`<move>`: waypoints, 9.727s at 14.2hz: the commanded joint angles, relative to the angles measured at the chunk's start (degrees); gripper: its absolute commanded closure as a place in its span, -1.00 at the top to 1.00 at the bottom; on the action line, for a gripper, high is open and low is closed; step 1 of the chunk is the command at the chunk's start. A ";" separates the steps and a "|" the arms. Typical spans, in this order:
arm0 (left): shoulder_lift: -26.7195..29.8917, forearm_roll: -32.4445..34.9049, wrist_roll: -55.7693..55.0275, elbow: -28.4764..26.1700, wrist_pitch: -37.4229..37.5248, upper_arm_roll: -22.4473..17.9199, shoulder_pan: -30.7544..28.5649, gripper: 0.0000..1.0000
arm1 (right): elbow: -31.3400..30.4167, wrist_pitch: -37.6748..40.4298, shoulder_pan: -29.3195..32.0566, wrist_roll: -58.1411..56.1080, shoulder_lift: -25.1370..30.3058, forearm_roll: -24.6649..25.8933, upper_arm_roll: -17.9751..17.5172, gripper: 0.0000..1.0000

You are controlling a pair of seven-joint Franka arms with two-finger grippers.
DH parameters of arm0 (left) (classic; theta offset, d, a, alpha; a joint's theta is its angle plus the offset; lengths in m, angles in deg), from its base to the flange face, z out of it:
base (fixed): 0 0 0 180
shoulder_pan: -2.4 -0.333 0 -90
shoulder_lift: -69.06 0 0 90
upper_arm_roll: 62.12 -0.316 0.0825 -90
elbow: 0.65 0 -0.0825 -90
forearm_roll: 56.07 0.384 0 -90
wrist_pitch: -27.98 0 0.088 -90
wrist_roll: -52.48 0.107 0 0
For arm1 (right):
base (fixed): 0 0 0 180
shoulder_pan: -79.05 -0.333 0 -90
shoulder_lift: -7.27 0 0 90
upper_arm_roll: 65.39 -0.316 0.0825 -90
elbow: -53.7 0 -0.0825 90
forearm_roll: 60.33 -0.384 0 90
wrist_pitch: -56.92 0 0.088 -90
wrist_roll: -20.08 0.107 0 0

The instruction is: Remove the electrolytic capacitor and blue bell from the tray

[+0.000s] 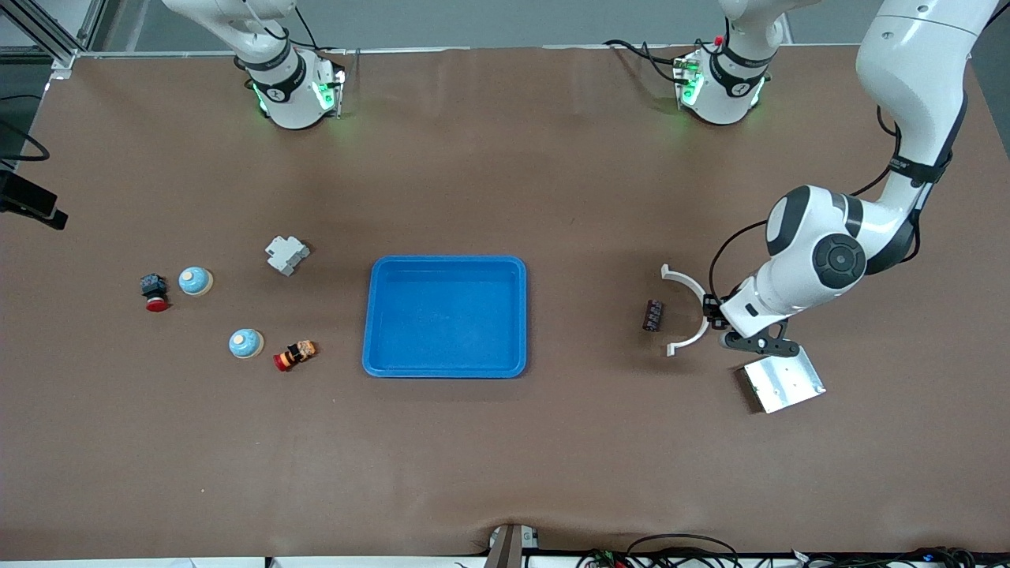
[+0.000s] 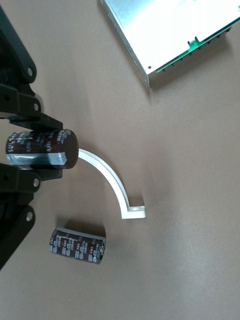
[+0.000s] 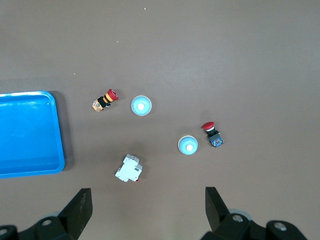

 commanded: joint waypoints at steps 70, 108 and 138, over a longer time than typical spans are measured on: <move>16.27 -4.70 2.74 2.44 7.02 -14.98 6.10 1.00 | -0.04 -1.65 -0.19 -0.66 0.71 -1.85 -0.45 1.00; 26.40 -10.80 8.90 31.09 48.69 -26.46 18.71 1.00 | -0.13 -1.30 0.08 -0.66 0.71 -1.85 -0.27 1.00; 27.71 -11.59 12.25 30.92 47.10 -24.09 18.18 1.00 | -0.13 -2.53 -0.45 -0.66 0.80 -1.85 -0.62 1.00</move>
